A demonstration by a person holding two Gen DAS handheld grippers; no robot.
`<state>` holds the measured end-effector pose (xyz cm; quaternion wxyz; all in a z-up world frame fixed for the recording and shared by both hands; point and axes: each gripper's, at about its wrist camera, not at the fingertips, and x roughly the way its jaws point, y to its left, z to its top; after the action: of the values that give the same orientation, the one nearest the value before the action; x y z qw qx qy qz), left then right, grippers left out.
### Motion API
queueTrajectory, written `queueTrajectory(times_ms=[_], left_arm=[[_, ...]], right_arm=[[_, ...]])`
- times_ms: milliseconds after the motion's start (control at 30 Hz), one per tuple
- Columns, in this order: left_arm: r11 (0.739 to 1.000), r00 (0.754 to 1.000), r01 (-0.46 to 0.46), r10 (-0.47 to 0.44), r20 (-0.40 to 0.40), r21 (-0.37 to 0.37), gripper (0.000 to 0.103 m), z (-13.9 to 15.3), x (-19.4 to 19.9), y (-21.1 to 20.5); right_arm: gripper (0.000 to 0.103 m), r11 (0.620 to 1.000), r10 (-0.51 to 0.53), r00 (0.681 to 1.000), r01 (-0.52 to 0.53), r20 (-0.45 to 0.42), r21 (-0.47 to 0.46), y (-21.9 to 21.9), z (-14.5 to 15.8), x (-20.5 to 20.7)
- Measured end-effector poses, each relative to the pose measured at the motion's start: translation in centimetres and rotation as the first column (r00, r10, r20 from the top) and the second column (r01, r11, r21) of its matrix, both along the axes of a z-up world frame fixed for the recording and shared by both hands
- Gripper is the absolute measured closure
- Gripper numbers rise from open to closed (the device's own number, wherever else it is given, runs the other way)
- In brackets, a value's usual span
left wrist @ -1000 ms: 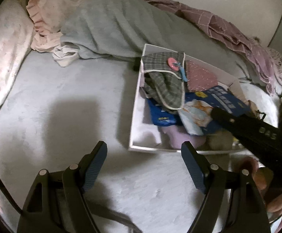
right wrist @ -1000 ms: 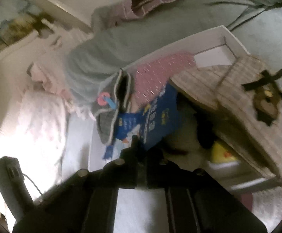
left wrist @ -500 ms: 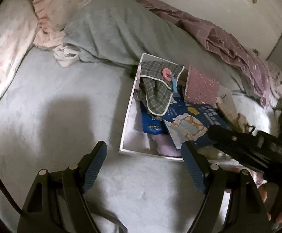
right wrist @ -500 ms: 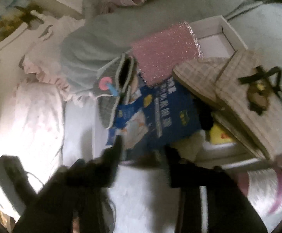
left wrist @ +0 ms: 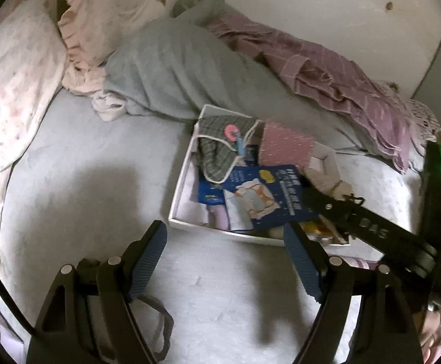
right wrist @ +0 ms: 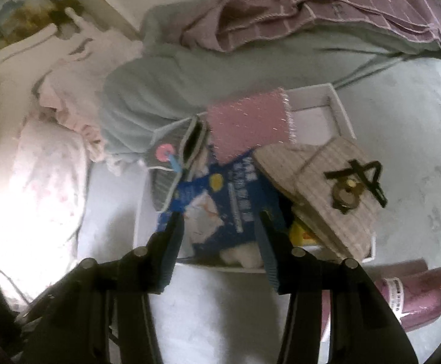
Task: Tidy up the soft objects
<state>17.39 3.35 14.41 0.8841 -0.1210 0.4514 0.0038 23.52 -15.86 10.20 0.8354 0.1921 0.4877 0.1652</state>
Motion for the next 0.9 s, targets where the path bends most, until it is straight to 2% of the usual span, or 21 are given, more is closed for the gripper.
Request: queueTrajectory(times_ms=[167,233,300,433,500,600,700,767,833,900], left_arm=[[1.0,1.0,-0.02,0.02,0.016,-0.002,0.023,0.4,-0.2,0.3],[1.0,0.998,-0.018,0.017,0.055,0.002,0.023,1.2,-0.9,0.4],[0.999,0.991,-0.024,0.019,0.133,0.032,0.023,2.4,-1.9,0.4],[0.997,0.964,-0.04,0.022,0.266,0.06,0.023,3.3,-2.9,0.6],[0.998,0.956,-0.032,0.016,0.292,0.049,0.023,3.2,-2.8,0.8],[0.995,0.94,-0.038,0.004,0.342,0.09,0.023,3.1,-3.2,0.0],[0.983,0.933,-0.066,0.0,0.359,0.173,0.023,2.6,-5.1,-1.3],[0.974,0.937,-0.063,-0.018,0.35,0.218,0.023,1.9,-6.9,-1.8],[0.967,0.937,-0.07,-0.02,0.349,0.245,0.023,1.4,-8.5,-2.2],[0.964,0.932,-0.081,-0.018,0.363,0.255,0.023,0.9,-10.5,-2.3]], right_arm=[[0.053,0.997,0.007,1.0,-0.009,-0.017,-0.078,-0.7,0.7,-0.5],[0.053,0.996,0.017,1.0,-0.017,-0.002,-0.082,-0.7,1.5,-1.2],[0.053,0.997,0.027,0.999,-0.025,0.022,-0.08,-1.0,2.3,-2.1],[0.053,0.992,0.05,0.989,-0.033,0.142,-0.122,-2.0,4.9,-4.6],[0.053,0.983,0.049,0.976,-0.009,0.213,-0.184,-2.6,5.9,-5.8],[0.052,0.954,0.059,0.945,0.041,0.321,-0.298,-3.5,6.7,-7.9],[0.052,0.936,0.052,0.919,0.092,0.39,-0.34,-4.6,7.0,-10.0],[0.047,0.936,0.046,0.903,0.111,0.427,-0.335,-5.5,6.9,-12.2],[0.039,0.943,0.044,0.89,0.113,0.455,-0.313,-6.4,6.3,-14.7],[0.038,0.936,0.027,0.882,0.142,0.47,-0.321,-7.1,5.5,-17.2]])
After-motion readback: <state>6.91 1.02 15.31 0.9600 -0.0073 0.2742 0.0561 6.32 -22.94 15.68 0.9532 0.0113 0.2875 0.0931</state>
